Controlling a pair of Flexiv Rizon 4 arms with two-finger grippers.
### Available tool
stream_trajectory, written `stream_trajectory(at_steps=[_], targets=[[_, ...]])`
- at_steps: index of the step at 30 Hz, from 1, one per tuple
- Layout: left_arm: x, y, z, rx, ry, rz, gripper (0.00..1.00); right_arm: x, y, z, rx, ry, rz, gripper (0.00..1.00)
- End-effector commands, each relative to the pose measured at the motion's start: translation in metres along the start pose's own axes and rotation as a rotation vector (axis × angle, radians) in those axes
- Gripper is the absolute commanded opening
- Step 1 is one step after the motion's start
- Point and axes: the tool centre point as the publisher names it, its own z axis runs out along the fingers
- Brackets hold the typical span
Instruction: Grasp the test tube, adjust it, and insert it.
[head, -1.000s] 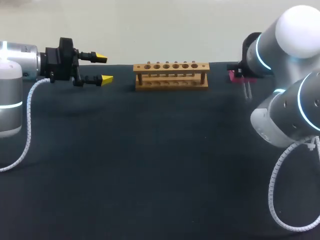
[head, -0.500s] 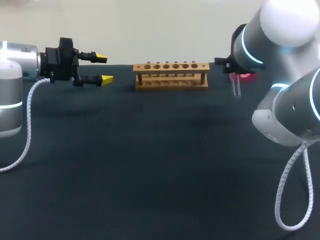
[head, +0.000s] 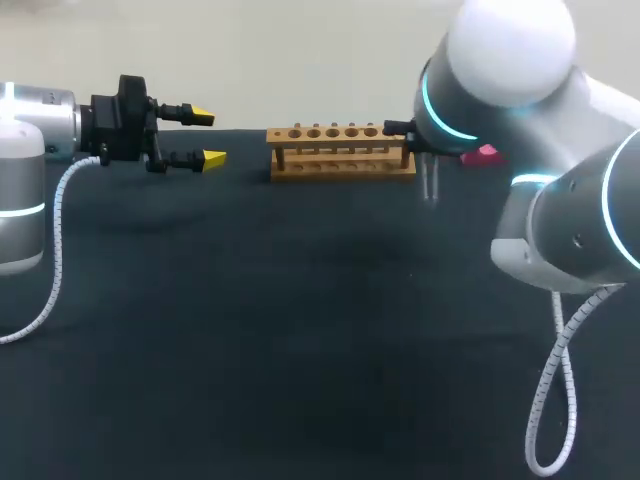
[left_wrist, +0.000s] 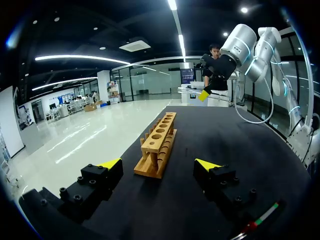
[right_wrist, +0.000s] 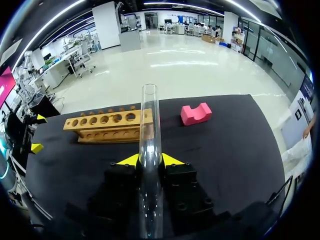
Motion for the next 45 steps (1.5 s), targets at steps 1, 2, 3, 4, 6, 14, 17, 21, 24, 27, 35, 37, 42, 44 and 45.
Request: stream_trajectory(at_steps=[1, 2, 3, 4, 6, 14, 17, 21, 24, 27, 35, 37, 42, 44, 45], targets=[[0.001, -0.002, -0.001, -0.005, -0.005, 0.004, 1.00, 0.008, 0.015, 0.004, 0.026, -0.036, 0.003, 0.00], [0.001, -0.002, -0.001, -0.005, -0.005, 0.004, 1.00, 0.009, 0.018, 0.004, 0.022, -0.036, 0.002, 0.00], [0.001, -0.002, -0.001, -0.005, -0.005, 0.004, 1.00, 0.010, 0.021, 0.005, 0.019, -0.035, 0.000, 0.00], [0.001, -0.002, -0.001, -0.005, -0.005, 0.004, 1.00, 0.010, 0.022, 0.006, 0.013, -0.035, 0.000, 0.00], [0.001, -0.002, -0.001, -0.005, -0.005, 0.004, 1.00, 0.011, 0.026, 0.007, 0.005, -0.035, -0.001, 0.00], [0.001, -0.002, -0.001, -0.005, -0.005, 0.004, 1.00, 0.011, 0.047, 0.014, -0.038, -0.032, -0.018, 0.00], [0.001, -0.002, -0.001, -0.005, -0.005, 0.004, 1.00, 0.013, 0.056, 0.019, -0.057, -0.026, -0.022, 0.00], [0.001, -0.002, -0.001, -0.005, -0.005, 0.004, 1.00, 0.014, 0.062, 0.027, -0.071, -0.020, -0.029, 0.00], [0.001, -0.002, -0.001, -0.005, -0.005, 0.004, 1.00, 0.015, 0.065, 0.034, -0.079, -0.014, -0.028, 0.00], [0.001, -0.002, -0.001, -0.005, -0.005, 0.004, 1.00, 0.014, 0.068, 0.040, -0.086, -0.012, -0.031, 0.00], [0.001, -0.002, -0.001, -0.005, -0.005, 0.004, 1.00, 0.012, 0.071, 0.053, -0.100, -0.008, -0.031, 0.00], [0.001, -0.002, -0.001, -0.005, -0.005, 0.004, 1.00, 0.012, 0.071, 0.056, -0.101, -0.006, -0.030, 0.00], [0.001, -0.002, -0.001, -0.005, -0.005, 0.004, 1.00, 0.008, 0.072, 0.061, -0.103, -0.006, -0.030, 0.00], [0.001, -0.002, -0.001, -0.005, -0.005, 0.004, 1.00, 0.005, 0.073, 0.065, -0.105, -0.008, -0.033, 0.00], [0.001, -0.002, -0.001, -0.005, -0.005, 0.004, 1.00, 0.004, 0.073, 0.066, -0.106, -0.010, -0.033, 0.00]])
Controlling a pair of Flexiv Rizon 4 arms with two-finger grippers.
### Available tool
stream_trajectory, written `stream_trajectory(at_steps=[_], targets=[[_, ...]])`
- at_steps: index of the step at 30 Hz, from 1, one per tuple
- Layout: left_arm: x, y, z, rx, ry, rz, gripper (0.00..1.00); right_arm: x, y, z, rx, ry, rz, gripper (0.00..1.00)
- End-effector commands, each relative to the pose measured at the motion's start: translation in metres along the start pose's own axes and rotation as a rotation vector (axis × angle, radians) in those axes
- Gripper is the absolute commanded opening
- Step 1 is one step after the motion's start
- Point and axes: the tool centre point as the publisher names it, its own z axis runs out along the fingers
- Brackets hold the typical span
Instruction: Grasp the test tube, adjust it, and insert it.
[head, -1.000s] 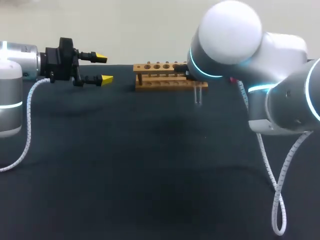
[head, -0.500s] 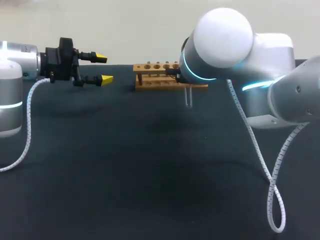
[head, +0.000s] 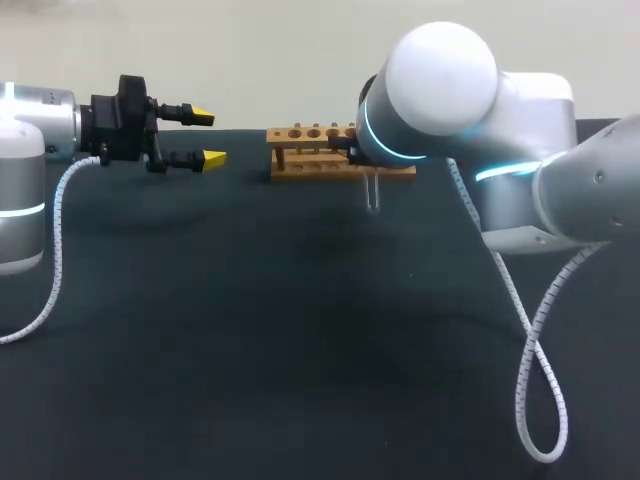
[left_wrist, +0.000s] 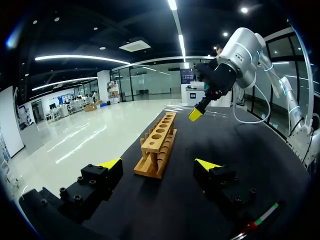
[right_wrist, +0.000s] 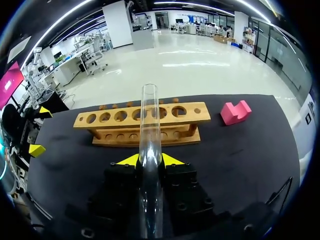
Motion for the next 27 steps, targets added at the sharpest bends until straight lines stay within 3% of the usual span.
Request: stream_trajectory(at_steps=[1, 27], targets=[[0.001, -0.002, -0.001, -0.005, -0.005, 0.004, 1.00, -0.004, 0.001, 0.008, -0.005, -0.009, -0.002, 0.00], [0.001, -0.002, -0.001, -0.005, -0.005, 0.004, 1.00, -0.006, 0.001, 0.029, -0.020, 0.025, -0.009, 0.00]])
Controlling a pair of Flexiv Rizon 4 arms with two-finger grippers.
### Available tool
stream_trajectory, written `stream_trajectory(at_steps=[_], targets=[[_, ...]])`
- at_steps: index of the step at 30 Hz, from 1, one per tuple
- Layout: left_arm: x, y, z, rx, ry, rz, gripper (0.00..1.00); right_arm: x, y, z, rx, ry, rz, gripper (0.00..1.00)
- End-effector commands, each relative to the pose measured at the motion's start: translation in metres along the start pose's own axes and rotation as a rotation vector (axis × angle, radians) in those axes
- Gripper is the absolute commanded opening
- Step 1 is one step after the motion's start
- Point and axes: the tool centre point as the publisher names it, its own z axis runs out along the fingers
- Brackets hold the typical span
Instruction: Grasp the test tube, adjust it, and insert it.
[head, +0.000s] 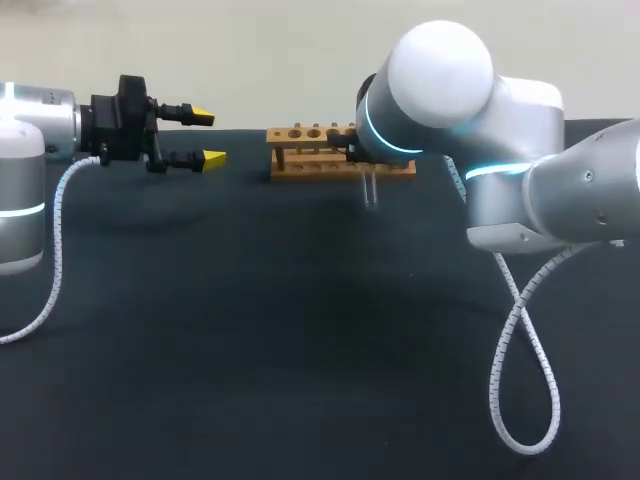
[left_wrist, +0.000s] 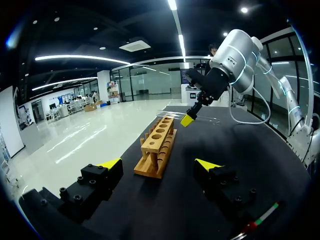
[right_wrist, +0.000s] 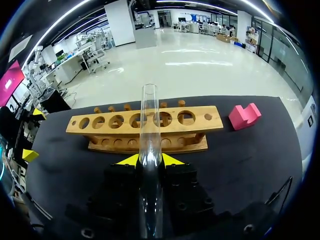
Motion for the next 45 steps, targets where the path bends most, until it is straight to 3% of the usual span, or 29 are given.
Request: stream_trajectory(at_steps=[1, 45], targets=[[0.001, -0.002, -0.001, -0.005, -0.005, 0.004, 1.00, 0.000, 0.001, 0.003, 0.000, 0.007, 0.000, 0.00], [0.001, -0.002, -0.001, -0.005, -0.005, 0.004, 1.00, 0.011, -0.005, 0.020, -0.043, 0.156, 0.025, 0.00]])
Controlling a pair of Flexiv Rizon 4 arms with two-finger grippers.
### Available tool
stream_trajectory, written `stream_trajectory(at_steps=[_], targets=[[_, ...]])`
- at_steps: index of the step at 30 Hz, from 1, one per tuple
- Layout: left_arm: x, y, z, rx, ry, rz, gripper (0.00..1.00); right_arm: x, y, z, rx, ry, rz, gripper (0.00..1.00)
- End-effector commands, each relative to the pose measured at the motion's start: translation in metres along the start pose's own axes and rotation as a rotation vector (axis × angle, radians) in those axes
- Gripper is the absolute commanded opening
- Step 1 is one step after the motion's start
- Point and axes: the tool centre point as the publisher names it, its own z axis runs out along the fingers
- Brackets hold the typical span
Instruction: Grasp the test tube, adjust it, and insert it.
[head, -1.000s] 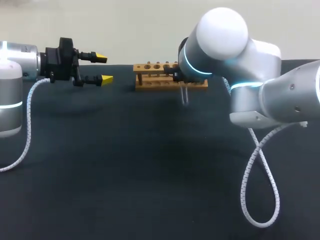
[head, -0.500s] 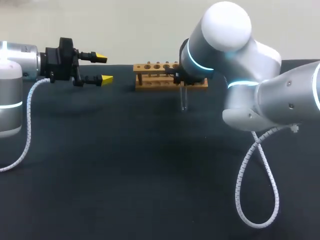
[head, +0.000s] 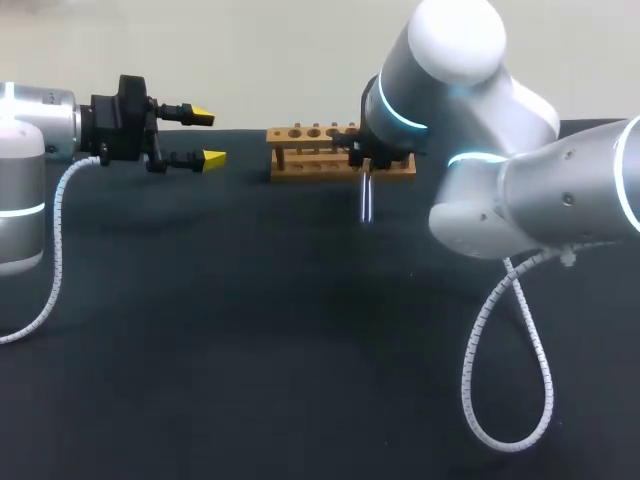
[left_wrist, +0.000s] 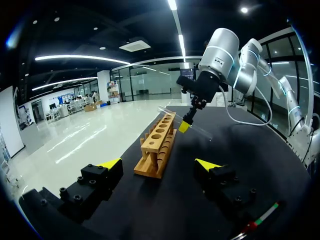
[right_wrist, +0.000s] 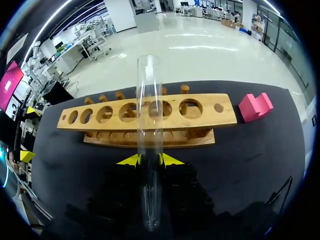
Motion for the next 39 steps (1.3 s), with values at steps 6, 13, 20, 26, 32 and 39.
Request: stream_trajectory(at_steps=[6, 13, 20, 26, 32, 39], targets=[[0.001, -0.002, -0.001, -0.005, -0.005, 0.004, 1.00, 0.005, -0.001, -0.006, 0.005, -0.005, 0.016, 0.00], [0.001, -0.002, -0.001, -0.005, -0.005, 0.004, 1.00, 0.007, -0.001, -0.027, 0.010, -0.036, 0.032, 0.00], [0.001, -0.002, -0.001, -0.005, -0.005, 0.004, 1.00, 0.005, -0.002, -0.055, 0.018, -0.104, 0.058, 0.00], [0.001, -0.002, -0.001, -0.005, -0.005, 0.004, 1.00, 0.004, -0.002, -0.078, 0.043, -0.178, 0.051, 0.00], [0.001, -0.002, -0.001, -0.005, -0.005, 0.004, 1.00, 0.003, -0.001, -0.091, 0.042, -0.240, 0.037, 0.00], [0.001, -0.002, -0.001, -0.005, -0.005, 0.004, 1.00, 0.001, 0.000, -0.107, 0.038, -0.303, 0.029, 0.00]])
